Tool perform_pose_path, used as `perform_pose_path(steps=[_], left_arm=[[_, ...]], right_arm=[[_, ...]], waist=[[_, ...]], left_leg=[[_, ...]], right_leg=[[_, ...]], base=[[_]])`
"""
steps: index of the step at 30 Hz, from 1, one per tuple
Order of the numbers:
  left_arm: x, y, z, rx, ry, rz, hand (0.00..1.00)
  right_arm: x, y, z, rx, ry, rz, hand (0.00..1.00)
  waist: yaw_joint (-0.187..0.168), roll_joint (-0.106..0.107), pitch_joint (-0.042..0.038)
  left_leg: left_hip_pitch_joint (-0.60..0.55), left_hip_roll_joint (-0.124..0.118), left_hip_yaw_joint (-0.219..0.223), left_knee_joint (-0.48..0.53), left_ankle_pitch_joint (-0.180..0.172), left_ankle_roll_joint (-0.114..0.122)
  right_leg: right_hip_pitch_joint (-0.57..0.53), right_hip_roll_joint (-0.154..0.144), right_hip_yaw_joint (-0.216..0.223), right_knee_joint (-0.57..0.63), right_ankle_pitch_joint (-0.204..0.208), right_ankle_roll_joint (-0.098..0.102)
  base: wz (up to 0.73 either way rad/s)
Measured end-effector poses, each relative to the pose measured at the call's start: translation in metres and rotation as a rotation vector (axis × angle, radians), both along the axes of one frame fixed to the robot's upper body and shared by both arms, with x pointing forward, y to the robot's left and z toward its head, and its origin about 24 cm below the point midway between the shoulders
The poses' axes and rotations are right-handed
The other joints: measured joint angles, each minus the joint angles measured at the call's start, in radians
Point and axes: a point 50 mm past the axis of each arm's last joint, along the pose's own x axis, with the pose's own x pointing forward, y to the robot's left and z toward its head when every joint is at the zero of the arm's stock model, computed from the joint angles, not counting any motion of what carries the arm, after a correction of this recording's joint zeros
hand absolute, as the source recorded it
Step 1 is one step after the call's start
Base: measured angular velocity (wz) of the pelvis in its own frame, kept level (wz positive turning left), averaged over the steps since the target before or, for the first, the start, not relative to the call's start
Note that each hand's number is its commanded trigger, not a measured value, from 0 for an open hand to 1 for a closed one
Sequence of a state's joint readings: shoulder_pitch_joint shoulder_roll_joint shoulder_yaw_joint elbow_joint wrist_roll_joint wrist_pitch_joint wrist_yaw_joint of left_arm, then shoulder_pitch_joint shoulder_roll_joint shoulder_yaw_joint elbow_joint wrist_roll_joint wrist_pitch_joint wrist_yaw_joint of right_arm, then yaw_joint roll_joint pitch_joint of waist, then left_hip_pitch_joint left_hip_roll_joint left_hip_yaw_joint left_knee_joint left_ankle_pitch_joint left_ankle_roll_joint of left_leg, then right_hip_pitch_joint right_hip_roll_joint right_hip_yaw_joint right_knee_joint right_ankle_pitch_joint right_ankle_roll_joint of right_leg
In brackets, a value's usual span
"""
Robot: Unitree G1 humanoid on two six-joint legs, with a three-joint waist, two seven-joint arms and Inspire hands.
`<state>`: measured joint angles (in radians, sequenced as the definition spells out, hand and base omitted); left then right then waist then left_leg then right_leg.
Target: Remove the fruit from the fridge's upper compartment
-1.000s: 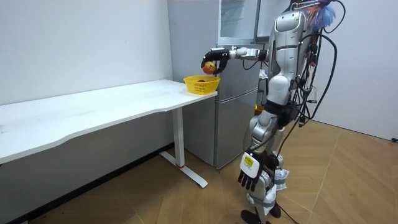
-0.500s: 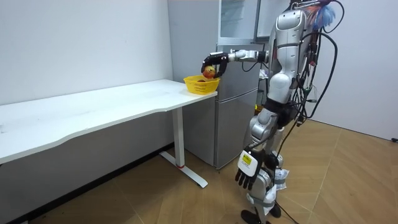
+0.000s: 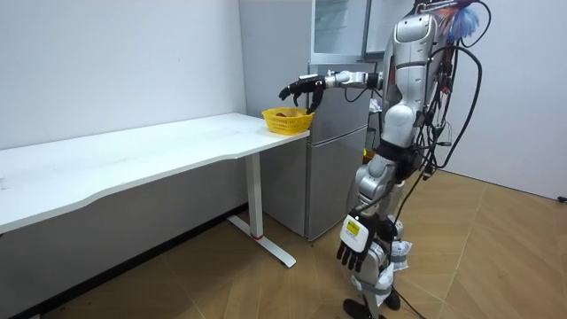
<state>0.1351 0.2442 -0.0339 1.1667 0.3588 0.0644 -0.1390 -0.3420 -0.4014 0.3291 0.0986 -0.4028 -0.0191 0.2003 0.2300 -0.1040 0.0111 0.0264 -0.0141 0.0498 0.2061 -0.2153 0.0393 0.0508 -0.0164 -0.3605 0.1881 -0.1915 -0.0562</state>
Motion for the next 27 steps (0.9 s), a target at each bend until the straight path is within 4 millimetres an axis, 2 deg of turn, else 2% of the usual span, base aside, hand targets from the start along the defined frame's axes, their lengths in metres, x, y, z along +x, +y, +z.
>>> perform_pose_path(steps=[4, 8, 11, 16, 27], left_arm=[[0.0004, 0.0003, 0.0001, 0.0, -0.002, 0.003, 0.0], [0.0, 0.0004, 0.0001, 0.0, -0.002, 0.004, 0.0], [0.0002, 0.0005, 0.0002, 0.0, -0.002, 0.003, 0.0], [0.0027, 0.0008, 0.0005, 0.001, -0.008, 0.001, 0.0], [0.0043, 0.0005, 0.0006, 0.001, -0.011, -0.003, 0.0]], right_arm=[[0.0, 0.0, -0.0001, -0.004, -0.001, 0.0, 0.0], [0.0, 0.0, 0.0, -0.003, -0.001, 0.0, 0.0], [0.0001, 0.0, 0.0, -0.001, -0.004, -0.003, 0.0], [0.0004, -0.0008, -0.0004, 0.002, -0.009, -0.011, 0.0], [0.0007, 0.0001, 0.0007, 0.049, -0.02, -0.024, 0.0]], waist=[[0.0, -0.009, -0.006], [0.0, -0.011, -0.0061], [0.0, -0.006, -0.0011], [-0.002, -0.014, 0.0052], [-0.006, -0.015, 0.0063]], left_leg=[[0.002, 0.0, 0.0, -0.001, 0.0, 0.0], [0.005, 0.0, 0.0, 0.0, 0.0, 0.0], [0.005, 0.0, 0.0, 0.0, 0.0, 0.0], [0.001, 0.0, 0.0, -0.002, 0.0, 0.0], [0.004, 0.0, 0.0, -0.001, 0.0, 0.0]], right_leg=[[0.0, 0.0, 0.001, 0.0, -0.001, 0.001], [0.001, 0.0, 0.001, 0.001, 0.0, 0.001], [0.004, 0.0, 0.0, 0.002, 0.0, 0.001], [0.003, 0.0, -0.001, -0.001, -0.001, 0.001], [0.001, 0.0, -0.001, -0.002, -0.001, 0.001]], base=[[0.0], [0.0], [0.0], [0.0], [0.0]])
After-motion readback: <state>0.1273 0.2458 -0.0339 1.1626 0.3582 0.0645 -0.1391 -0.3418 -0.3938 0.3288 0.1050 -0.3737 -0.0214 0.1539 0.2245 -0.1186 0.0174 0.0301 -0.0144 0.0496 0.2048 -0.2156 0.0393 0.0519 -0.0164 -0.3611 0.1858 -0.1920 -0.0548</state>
